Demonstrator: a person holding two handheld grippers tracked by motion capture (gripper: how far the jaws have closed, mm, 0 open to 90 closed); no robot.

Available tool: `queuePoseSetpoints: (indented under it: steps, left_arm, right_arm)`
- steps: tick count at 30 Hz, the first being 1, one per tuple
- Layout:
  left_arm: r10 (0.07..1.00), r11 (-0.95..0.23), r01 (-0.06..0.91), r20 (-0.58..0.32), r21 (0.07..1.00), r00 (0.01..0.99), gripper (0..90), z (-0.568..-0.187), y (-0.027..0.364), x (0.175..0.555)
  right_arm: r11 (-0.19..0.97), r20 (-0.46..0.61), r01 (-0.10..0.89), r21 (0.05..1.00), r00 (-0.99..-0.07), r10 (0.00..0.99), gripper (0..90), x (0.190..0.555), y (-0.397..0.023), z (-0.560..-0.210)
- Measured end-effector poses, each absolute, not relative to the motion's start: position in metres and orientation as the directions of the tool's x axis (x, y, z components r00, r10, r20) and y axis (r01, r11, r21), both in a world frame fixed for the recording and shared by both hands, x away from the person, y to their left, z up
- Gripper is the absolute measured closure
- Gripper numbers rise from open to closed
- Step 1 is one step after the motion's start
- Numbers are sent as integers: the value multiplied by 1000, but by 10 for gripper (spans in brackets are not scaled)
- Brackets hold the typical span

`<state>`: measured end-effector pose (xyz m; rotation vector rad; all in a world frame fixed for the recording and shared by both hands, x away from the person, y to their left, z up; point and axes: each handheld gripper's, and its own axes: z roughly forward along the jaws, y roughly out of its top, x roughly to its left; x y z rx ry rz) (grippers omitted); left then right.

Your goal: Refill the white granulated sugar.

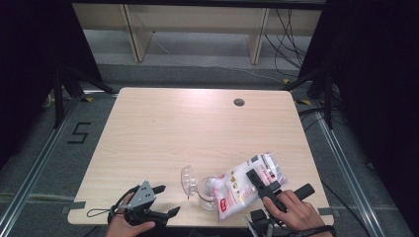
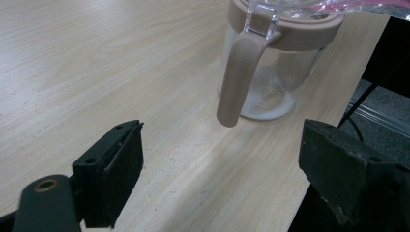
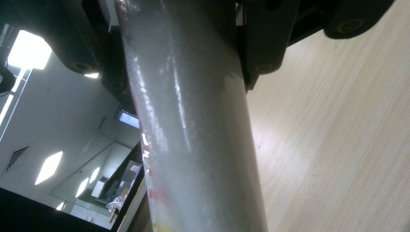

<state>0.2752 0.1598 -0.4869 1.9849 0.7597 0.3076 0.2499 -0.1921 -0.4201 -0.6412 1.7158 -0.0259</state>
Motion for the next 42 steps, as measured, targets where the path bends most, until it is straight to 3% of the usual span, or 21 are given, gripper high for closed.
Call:
queuePoseSetpoints:
  steps: [42]
  left_arm:
    - [624,-334,389,-108,858,774,159,-487,159,275]
  right_arm:
    - [845,-897,-401,-354,-108,-428,608,250,-192,-419]
